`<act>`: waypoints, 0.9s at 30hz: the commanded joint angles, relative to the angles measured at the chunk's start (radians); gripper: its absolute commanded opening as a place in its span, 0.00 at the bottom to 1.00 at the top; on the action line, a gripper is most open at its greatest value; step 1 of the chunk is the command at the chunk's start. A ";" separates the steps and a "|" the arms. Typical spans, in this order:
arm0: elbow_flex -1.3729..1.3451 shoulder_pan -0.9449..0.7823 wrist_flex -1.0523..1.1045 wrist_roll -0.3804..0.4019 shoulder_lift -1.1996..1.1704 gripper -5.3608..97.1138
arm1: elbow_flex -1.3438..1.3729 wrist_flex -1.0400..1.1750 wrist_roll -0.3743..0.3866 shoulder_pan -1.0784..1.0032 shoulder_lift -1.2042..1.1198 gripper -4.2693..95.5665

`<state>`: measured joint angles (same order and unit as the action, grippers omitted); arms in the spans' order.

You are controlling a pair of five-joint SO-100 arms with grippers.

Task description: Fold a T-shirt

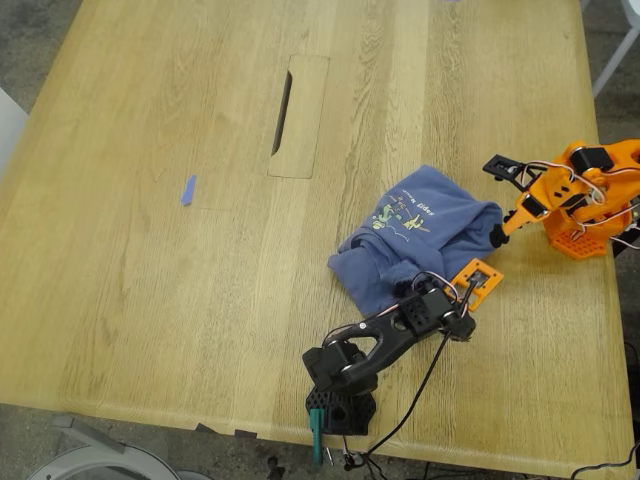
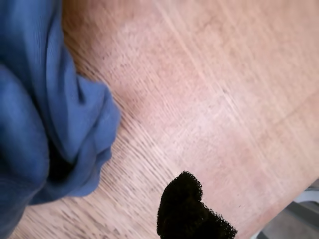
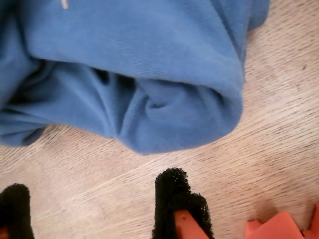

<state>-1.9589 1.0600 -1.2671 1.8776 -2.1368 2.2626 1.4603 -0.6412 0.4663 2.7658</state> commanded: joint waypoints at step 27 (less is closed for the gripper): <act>0.492 -0.124 -0.532 0.149 0.117 0.81 | -0.376 -0.367 -0.094 -0.169 -0.485 0.28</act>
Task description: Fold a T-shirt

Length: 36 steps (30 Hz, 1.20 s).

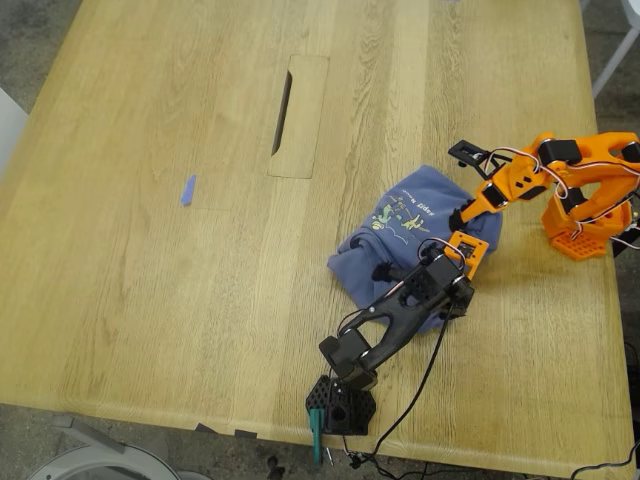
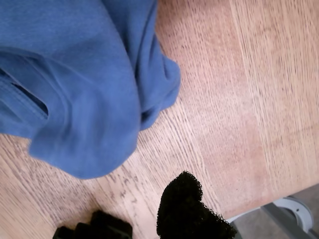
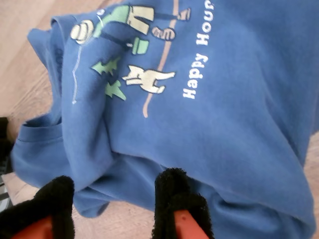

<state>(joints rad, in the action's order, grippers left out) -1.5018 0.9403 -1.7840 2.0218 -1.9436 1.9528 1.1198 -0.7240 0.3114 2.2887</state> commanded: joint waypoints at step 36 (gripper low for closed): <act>-0.161 -0.477 0.939 -0.141 0.094 0.15 | -0.046 -0.466 -0.097 -0.057 -0.379 0.04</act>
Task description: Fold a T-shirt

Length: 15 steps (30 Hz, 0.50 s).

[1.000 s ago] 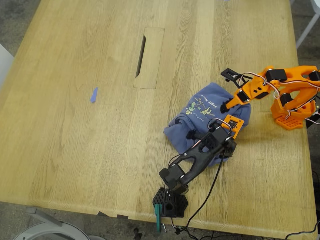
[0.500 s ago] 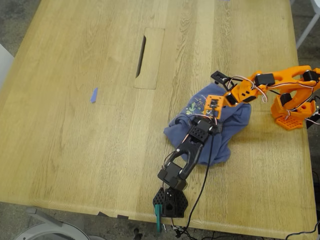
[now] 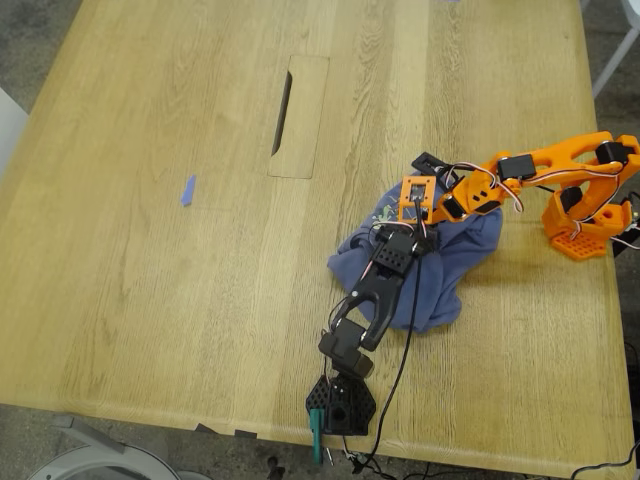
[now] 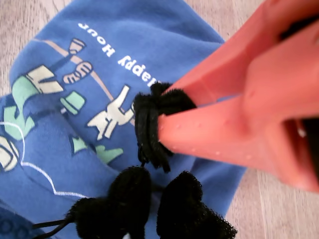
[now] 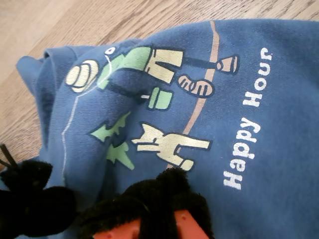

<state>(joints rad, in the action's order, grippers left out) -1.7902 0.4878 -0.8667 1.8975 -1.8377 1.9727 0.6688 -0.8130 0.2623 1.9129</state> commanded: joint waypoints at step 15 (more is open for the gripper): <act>-0.118 -0.196 0.179 -0.005 -0.012 0.13 | 0.126 -0.158 0.012 -0.014 -0.026 0.04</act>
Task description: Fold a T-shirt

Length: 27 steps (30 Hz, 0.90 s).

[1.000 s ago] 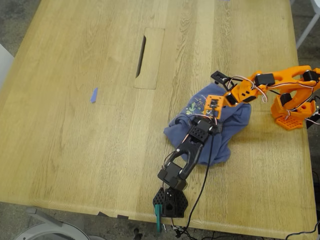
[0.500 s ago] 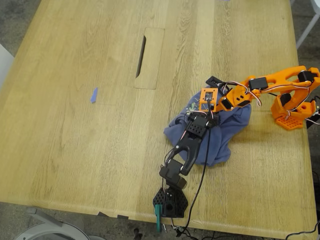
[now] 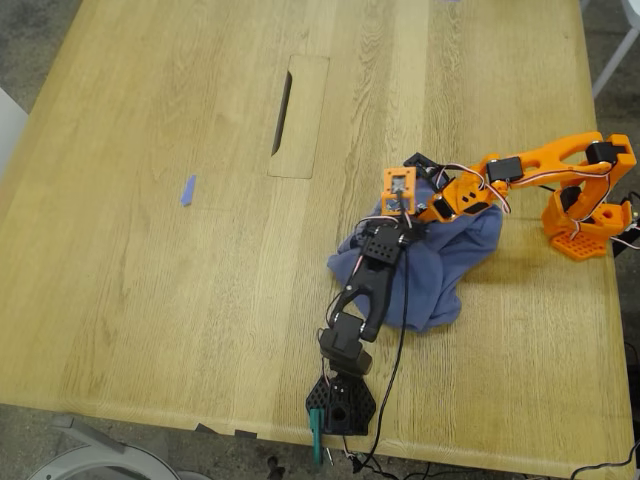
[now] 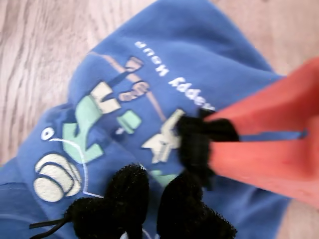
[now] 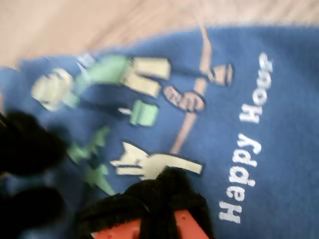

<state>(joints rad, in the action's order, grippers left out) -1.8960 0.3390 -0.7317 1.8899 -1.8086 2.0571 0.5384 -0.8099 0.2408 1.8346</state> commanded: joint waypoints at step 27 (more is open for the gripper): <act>-0.405 -0.357 0.006 0.018 -0.416 0.12 | 0.537 0.368 -0.009 -0.063 0.796 0.04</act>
<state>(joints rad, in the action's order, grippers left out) -2.3255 -0.0184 -0.7102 1.8991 -2.1200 2.6430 0.8882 -0.8084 0.1948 2.6139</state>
